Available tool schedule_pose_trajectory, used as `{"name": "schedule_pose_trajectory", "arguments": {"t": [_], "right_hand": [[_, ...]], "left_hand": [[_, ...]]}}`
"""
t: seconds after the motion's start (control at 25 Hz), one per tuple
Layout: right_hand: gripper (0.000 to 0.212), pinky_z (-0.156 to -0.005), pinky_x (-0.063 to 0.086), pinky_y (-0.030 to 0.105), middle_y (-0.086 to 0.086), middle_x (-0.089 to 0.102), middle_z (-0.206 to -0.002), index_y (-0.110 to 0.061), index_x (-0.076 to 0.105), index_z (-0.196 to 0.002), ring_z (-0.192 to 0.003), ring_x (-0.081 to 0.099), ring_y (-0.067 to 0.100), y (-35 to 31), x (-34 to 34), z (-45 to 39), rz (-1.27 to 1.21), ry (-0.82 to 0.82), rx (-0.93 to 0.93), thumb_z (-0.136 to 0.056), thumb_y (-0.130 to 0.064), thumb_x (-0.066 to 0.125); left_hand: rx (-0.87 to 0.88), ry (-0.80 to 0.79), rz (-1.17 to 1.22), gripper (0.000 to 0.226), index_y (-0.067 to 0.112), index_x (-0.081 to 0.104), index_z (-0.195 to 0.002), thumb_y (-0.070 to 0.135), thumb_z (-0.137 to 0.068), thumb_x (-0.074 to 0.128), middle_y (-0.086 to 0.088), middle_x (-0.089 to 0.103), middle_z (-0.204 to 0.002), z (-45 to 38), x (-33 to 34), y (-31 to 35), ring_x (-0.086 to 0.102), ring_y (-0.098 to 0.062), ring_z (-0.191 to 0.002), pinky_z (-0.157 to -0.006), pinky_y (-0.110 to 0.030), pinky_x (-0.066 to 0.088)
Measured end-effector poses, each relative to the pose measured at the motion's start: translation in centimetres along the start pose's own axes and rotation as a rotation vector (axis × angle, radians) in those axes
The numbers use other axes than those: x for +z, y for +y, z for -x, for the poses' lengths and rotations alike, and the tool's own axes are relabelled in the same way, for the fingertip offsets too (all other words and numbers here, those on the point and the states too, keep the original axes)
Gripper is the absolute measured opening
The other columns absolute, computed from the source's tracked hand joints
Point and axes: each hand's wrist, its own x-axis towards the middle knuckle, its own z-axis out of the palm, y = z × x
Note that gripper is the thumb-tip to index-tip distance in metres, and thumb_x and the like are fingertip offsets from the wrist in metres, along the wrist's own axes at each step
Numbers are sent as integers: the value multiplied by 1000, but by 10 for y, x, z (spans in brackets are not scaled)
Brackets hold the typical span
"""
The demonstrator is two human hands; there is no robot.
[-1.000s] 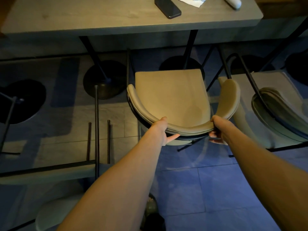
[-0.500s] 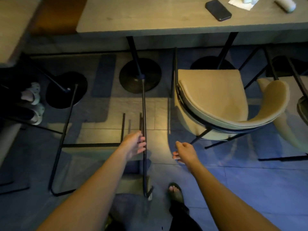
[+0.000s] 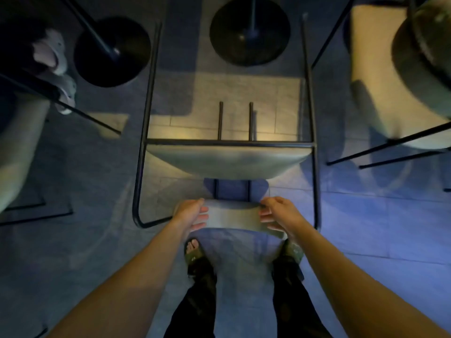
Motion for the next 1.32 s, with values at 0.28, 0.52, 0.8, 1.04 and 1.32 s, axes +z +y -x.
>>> {"name": "schedule_pose_trajectory", "arguments": {"t": [0.28, 0.52, 0.8, 1.04, 1.32], "right_hand": [[20, -64, 49, 29, 4, 65, -81, -14, 57, -104, -71, 62, 17, 110, 66, -139, -121, 21, 211, -101, -27, 43], [23, -69, 49, 30, 4, 64, -83, -16, 57, -92, -73, 61, 17, 200, 80, -258, -220, 58, 321, -101, -34, 45], [18, -60, 48, 28, 2, 54, -80, -18, 57, -88, -70, 56, 13, 264, 98, -334, -432, 78, 443, -95, -34, 56], [37, -57, 54, 32, 1, 58, -83, -20, 59, -99, -65, 62, 12, 273, 113, -362, -722, 102, 495, -77, -45, 76], [54, -75, 52, 26, -5, 64, -96, -27, 57, -118, -91, 59, 10, 283, 125, -374, -836, 147, 448, -74, -51, 77]], "left_hand": [[-180, -52, 279, 41, 21, 48, -137, 35, -99, 49, -8, 49, -143, -168, -4, -100, 51, -25, -127, -88, -36, 46], [-344, -30, 392, 65, 20, 47, -138, 46, -83, 69, -10, 38, -150, -289, 24, -170, 46, -21, -132, -82, -37, 48], [-399, 20, 702, 62, 28, 57, -124, 51, -71, 77, -5, 33, -152, -350, 51, -222, 41, -15, -135, -90, -38, 47], [-332, -24, 815, 69, 21, 55, -131, 50, -72, 77, 3, 56, -129, -381, 63, -224, 48, -9, -127, -102, -34, 40], [-260, -66, 871, 72, 21, 53, -131, 54, -71, 76, 5, 64, -117, -399, 77, -236, 54, -12, -115, -107, -33, 41]]}}
